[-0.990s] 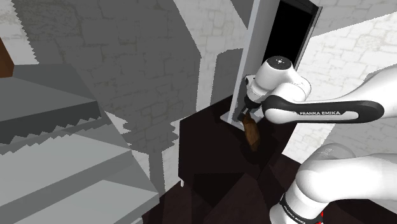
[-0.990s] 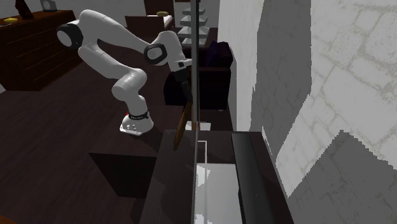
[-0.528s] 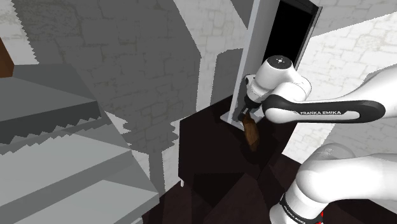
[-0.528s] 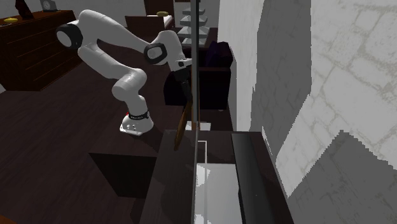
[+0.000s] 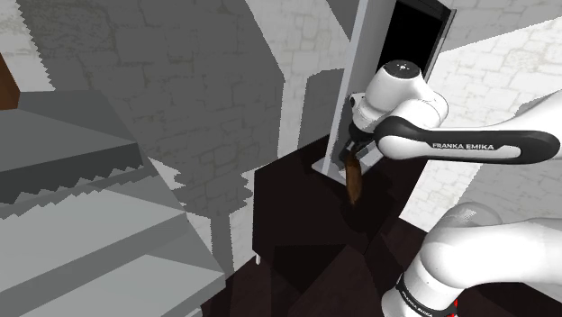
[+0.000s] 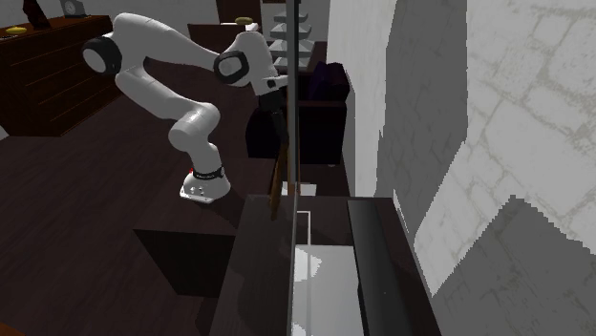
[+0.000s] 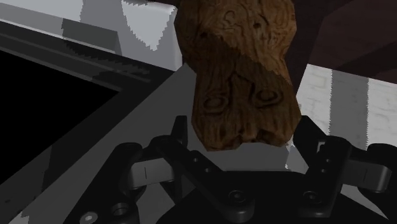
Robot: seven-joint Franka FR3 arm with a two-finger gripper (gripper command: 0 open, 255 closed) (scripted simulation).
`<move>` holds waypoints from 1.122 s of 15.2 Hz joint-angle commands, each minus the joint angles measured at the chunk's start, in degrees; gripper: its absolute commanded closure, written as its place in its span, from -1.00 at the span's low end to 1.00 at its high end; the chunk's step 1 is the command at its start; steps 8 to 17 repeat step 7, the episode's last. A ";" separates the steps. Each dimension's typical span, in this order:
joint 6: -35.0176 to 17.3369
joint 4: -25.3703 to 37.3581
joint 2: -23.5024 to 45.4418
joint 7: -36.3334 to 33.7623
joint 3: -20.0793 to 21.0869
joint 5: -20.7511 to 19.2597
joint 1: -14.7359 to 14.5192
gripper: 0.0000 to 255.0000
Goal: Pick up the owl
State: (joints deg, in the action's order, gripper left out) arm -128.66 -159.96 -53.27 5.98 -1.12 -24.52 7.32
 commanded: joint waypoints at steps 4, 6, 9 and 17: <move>2.94 4.00 -0.50 1.24 0.01 0.79 -0.87 1.00; 3.79 4.86 -0.50 1.49 -0.01 0.95 -1.05 1.00; 3.79 4.86 -0.50 1.47 -0.03 0.93 -1.07 1.00; 3.79 4.86 -0.50 1.47 -0.03 0.93 -1.07 1.00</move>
